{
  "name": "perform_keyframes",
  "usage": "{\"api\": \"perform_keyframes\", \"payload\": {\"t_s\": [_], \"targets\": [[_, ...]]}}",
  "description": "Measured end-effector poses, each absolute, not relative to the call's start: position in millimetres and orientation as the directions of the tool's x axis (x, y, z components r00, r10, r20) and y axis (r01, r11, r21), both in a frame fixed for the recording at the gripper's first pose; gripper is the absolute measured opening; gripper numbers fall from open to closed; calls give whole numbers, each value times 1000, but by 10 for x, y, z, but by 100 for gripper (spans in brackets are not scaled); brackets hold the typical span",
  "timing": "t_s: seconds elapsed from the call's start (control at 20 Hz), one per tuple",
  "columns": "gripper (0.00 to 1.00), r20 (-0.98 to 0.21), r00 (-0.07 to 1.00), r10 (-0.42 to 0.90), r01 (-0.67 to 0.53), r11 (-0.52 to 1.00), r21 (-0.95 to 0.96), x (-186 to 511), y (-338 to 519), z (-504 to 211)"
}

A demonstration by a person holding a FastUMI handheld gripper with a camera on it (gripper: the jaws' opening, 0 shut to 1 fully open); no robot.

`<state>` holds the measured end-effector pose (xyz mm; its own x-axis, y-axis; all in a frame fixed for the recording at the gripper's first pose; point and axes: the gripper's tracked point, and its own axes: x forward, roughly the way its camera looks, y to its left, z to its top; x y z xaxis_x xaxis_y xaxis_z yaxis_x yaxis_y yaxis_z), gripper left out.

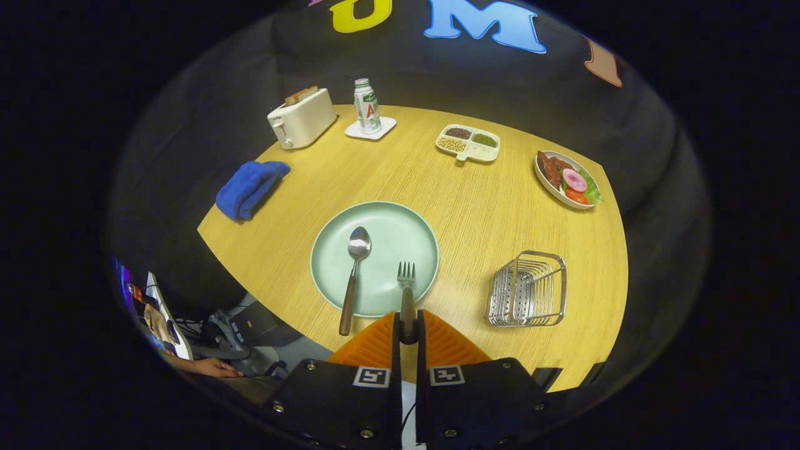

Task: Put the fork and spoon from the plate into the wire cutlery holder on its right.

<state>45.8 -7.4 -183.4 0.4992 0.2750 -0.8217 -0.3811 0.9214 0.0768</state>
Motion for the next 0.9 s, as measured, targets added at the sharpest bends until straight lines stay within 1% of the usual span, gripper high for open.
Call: {"api": "perform_keyframes", "payload": {"t_s": [0.2,0.55,0.9], "targets": [[9,-819,491,296,-383,918,102,611,-46,-1641],[9,-797,515,316,-401,910,103,784,-66,-1125],[9,-773,558,301,-340,933,119,695,-552,-713]]}}
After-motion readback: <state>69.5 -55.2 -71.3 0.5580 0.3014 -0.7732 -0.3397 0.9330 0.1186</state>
